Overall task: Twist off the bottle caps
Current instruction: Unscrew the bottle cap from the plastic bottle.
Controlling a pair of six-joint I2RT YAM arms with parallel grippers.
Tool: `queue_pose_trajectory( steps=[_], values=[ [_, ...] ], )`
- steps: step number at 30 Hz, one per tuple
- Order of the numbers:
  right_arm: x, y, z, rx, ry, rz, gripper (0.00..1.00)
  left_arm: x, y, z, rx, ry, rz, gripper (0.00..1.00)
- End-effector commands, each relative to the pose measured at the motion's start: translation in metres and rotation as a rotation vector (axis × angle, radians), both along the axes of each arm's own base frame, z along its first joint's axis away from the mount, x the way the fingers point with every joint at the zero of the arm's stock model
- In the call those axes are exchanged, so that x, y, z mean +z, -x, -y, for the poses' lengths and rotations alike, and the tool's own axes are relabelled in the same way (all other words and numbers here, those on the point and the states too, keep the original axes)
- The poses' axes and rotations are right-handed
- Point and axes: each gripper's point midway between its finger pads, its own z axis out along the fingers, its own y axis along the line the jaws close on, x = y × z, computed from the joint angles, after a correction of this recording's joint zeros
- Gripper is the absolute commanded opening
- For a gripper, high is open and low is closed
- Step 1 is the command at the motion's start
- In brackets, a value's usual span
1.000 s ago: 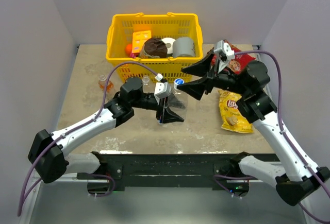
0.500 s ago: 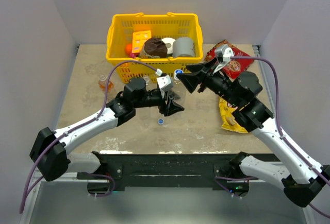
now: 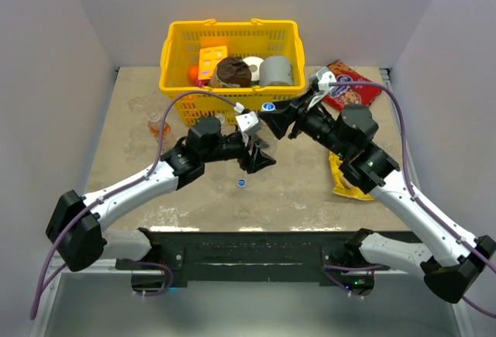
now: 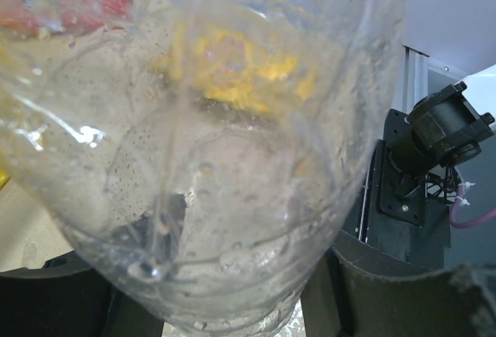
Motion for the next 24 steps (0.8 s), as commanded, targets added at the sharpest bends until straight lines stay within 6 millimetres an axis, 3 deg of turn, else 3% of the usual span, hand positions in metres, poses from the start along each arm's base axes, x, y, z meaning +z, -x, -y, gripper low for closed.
queue_pose_trajectory(
  steps=[1,8,14,20,24],
  values=[
    [0.028,0.003,0.004,-0.015,-0.04,0.072,0.58,0.025,-0.007,0.005,0.011,0.043,0.047,0.26],
    [0.023,0.003,-0.004,0.021,-0.02,0.048,0.46,0.027,-0.006,0.004,0.009,0.044,0.058,0.25],
    [0.015,0.012,-0.01,0.084,0.033,0.025,0.28,0.037,0.001,0.003,-0.032,0.057,0.098,0.25],
    [0.018,0.029,-0.018,0.271,0.047,0.015,0.23,0.058,0.033,0.003,-0.208,0.114,0.182,0.25],
    [0.019,0.034,-0.005,0.413,-0.009,-0.019,0.22,0.065,0.056,0.003,-0.331,0.145,0.216,0.25]
  ],
)
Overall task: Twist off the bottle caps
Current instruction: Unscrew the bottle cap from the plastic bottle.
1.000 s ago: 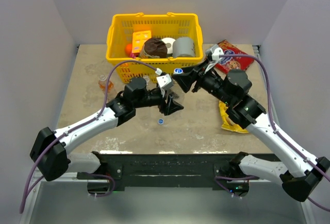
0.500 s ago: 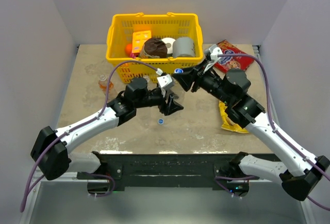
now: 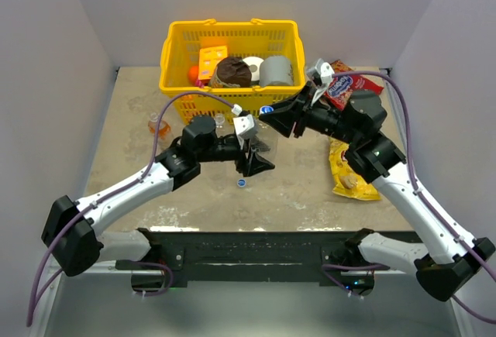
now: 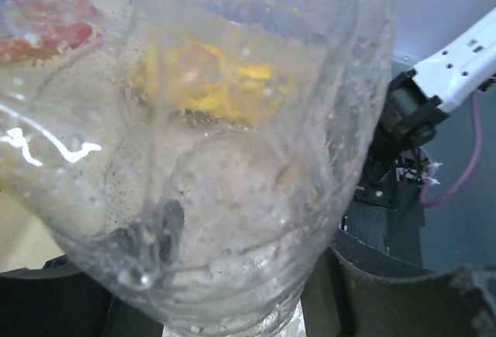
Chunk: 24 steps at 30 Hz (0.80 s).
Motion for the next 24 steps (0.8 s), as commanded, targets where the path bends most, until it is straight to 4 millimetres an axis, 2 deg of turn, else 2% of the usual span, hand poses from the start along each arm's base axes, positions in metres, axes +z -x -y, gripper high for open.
queue_pose_trajectory(
  steps=[1,4,5,11,15,18,21,24],
  values=[
    [0.009,0.032,0.001,0.299,-0.046,-0.017,0.22,0.055,0.042,0.004,-0.25,0.133,0.188,0.25],
    [0.01,0.046,0.002,0.418,-0.049,-0.002,0.22,0.061,0.059,0.003,-0.347,0.16,0.192,0.26],
    [0.008,0.061,0.001,0.518,-0.039,0.007,0.22,0.063,0.067,0.002,-0.394,0.168,0.191,0.26],
    [0.013,0.1,0.009,0.755,-0.019,0.069,0.22,0.068,0.09,-0.002,-0.531,0.202,0.164,0.26],
    [0.012,0.113,0.015,0.82,0.013,0.098,0.22,0.067,0.095,-0.002,-0.572,0.203,0.147,0.26],
    [0.013,0.113,0.015,0.811,0.033,0.116,0.23,0.065,0.094,-0.001,-0.566,0.202,0.143,0.26],
    [0.016,0.109,0.014,0.772,0.027,0.118,0.33,0.064,0.087,0.001,-0.513,0.195,0.159,0.26],
    [0.022,0.103,0.013,0.703,0.006,0.119,0.55,0.063,0.071,0.003,-0.413,0.177,0.181,0.26]
  ],
)
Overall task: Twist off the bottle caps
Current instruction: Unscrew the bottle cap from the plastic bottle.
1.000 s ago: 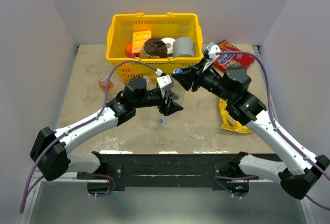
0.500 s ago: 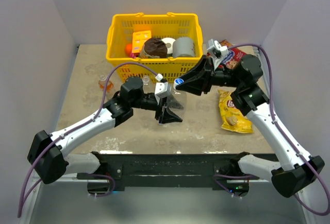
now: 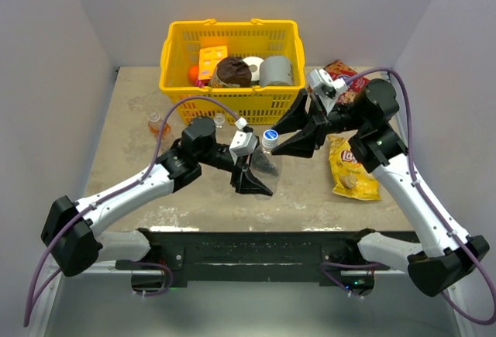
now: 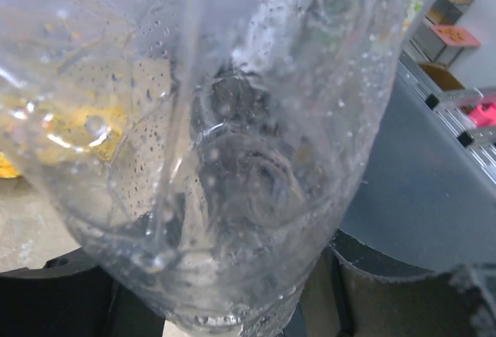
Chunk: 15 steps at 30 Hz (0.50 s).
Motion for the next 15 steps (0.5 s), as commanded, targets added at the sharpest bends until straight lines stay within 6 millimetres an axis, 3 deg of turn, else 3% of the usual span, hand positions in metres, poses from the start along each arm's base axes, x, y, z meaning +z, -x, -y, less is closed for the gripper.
queue_pose_trajectory(
  steps=[1,5,6,8,10,11,15],
  values=[
    [0.003,0.009,0.005,-0.008,-0.002,0.003,0.62,0.039,-0.022,0.002,0.117,0.113,0.157,0.26],
    [0.011,0.006,0.008,-0.087,-0.028,0.009,0.71,0.037,-0.041,0.002,0.232,0.091,0.164,0.25],
    [0.013,0.005,0.008,-0.106,-0.035,0.008,0.81,0.037,-0.044,0.002,0.249,0.088,0.165,0.25],
    [0.019,-0.007,0.009,-0.204,-0.058,-0.001,0.84,0.035,-0.058,0.001,0.332,0.07,0.166,0.25],
    [0.027,-0.024,0.015,-0.366,-0.08,-0.001,0.84,0.03,-0.076,-0.001,0.438,0.038,0.164,0.25],
    [0.031,-0.046,0.022,-0.513,-0.098,-0.014,0.84,0.029,-0.083,-0.002,0.477,0.03,0.164,0.25],
    [0.035,-0.074,0.042,-0.752,-0.139,-0.053,0.76,0.023,-0.105,-0.008,0.611,-0.005,0.145,0.25]
  ],
)
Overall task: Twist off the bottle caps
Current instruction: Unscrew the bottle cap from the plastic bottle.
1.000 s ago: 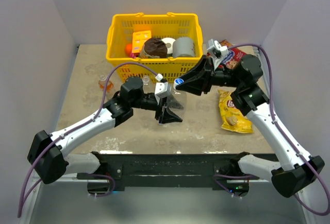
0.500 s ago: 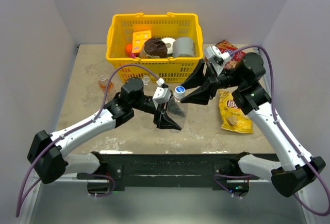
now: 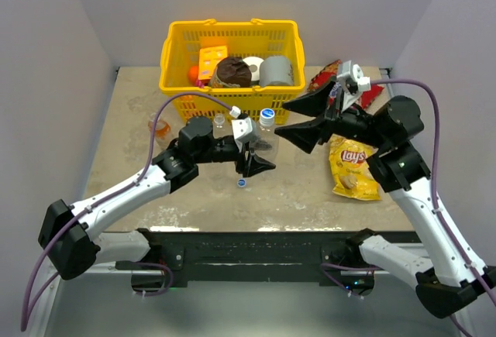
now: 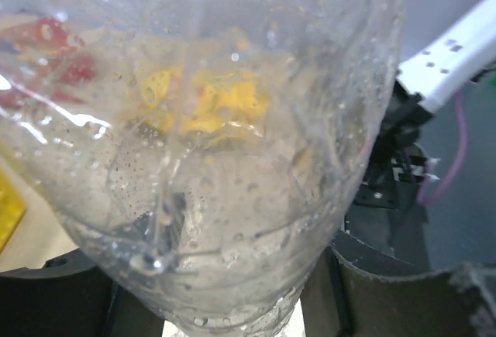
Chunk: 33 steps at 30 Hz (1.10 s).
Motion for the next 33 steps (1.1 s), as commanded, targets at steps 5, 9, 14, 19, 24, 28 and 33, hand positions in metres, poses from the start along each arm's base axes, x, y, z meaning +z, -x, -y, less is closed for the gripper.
queue_pose_trajectory(
  steps=[5,9,14,19,24,28,33],
  values=[
    [0.002,-0.053,0.015,-0.404,-0.061,-0.06,0.76,0.016,-0.04,-0.007,0.223,0.004,0.031,0.24],
    [-0.008,-0.058,0.0,-0.411,-0.035,-0.072,0.76,0.014,-0.04,-0.006,0.222,-0.003,0.025,0.24],
    [-0.007,-0.058,-0.009,-0.398,-0.043,-0.069,0.72,0.012,-0.042,-0.007,0.233,-0.011,0.026,0.24],
    [-0.003,-0.051,-0.012,-0.367,-0.055,-0.069,0.67,0.01,-0.046,-0.009,0.261,-0.021,0.017,0.23],
    [-0.011,-0.047,-0.02,-0.317,-0.018,-0.095,0.69,0.009,-0.049,-0.009,0.275,-0.026,0.006,0.23],
    [-0.014,-0.046,-0.024,-0.295,-0.004,-0.105,0.7,0.006,-0.05,-0.008,0.282,-0.032,-0.007,0.23],
    [-0.01,-0.042,-0.025,-0.276,-0.012,-0.097,0.67,0.003,-0.052,-0.007,0.282,-0.044,-0.019,0.23]
  ],
)
